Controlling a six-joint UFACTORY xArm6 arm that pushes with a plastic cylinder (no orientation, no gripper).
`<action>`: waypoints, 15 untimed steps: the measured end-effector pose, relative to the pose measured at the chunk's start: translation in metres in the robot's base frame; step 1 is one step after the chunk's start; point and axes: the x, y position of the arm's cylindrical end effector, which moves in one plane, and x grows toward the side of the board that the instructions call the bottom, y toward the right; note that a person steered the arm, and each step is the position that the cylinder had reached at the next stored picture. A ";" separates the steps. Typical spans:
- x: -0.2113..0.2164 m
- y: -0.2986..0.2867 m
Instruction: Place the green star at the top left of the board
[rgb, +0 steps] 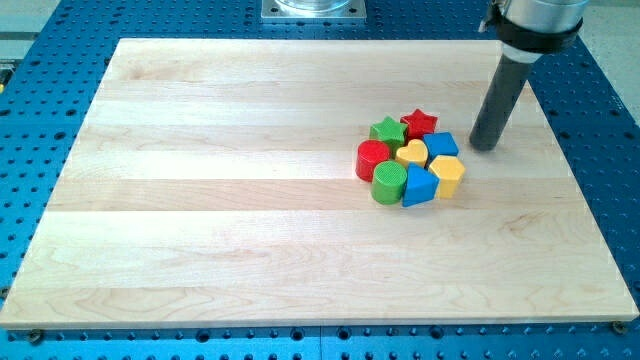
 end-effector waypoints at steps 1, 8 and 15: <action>0.002 -0.061; -0.090 -0.367; -0.133 -0.373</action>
